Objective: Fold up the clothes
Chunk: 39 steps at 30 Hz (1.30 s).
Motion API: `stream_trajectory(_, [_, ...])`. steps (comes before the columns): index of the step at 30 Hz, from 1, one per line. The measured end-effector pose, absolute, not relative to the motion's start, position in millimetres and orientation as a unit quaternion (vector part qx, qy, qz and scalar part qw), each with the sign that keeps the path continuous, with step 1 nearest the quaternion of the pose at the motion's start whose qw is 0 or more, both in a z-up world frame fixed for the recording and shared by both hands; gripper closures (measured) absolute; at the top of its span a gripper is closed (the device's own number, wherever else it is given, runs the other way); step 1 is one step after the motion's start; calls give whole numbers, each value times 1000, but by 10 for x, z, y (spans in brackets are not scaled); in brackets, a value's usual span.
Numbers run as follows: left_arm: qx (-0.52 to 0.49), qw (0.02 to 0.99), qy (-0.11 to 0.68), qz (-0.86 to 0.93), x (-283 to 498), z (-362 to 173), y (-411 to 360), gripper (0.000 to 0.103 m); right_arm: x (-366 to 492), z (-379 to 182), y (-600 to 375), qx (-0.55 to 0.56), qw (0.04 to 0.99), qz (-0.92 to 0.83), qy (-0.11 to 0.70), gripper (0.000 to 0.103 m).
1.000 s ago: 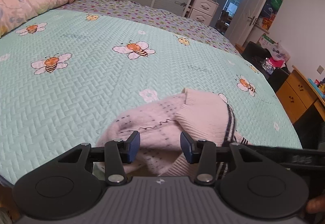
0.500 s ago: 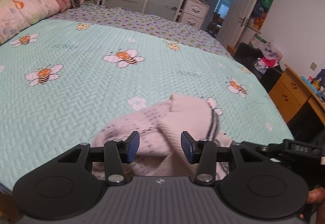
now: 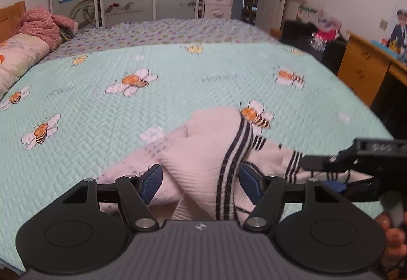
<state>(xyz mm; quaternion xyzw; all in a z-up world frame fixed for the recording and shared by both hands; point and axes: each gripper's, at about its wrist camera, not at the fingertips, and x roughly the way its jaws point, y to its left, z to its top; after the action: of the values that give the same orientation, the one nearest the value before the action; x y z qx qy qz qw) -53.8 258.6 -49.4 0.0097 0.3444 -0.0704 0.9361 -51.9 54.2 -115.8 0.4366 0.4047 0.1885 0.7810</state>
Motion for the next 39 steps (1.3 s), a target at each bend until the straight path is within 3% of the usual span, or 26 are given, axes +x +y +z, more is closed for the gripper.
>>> stream_trajectory(6, [19,932,351,-83,-476,-629,2507,37,-526,-1115,632,411,793,185,410,41])
stream_trajectory(7, [21,933,348,-87,-478,-644,2493,44,-529,-1097,656,402,798,184,410,40])
stream_trajectory(8, [24,936,342,-83,-476,-654,2486,74,-531,-1078,681,392,803,182,410,40])
stream_trajectory(9, [26,937,341,-68,-457,-669,2478,92,-533,-1060,711,380,809,180,412,40])
stream_trajectory(10, [28,938,341,-53,-438,-685,2470,96,-532,-1057,725,370,812,178,415,40])
stream_trajectory(26, [-38,939,339,34,-503,-547,3119,97,-425,-1061,813,220,866,104,437,40])
stream_trajectory(37, [-44,930,359,59,-518,-660,3269,96,69,-1381,1093,345,808,141,456,37])
stream_trajectory(38, [-43,929,362,60,-522,-670,3282,96,95,-1398,1162,348,805,150,456,40])
stream_trajectory(39, [-45,929,363,61,-529,-673,3300,96,92,-1376,1223,339,811,159,448,63])
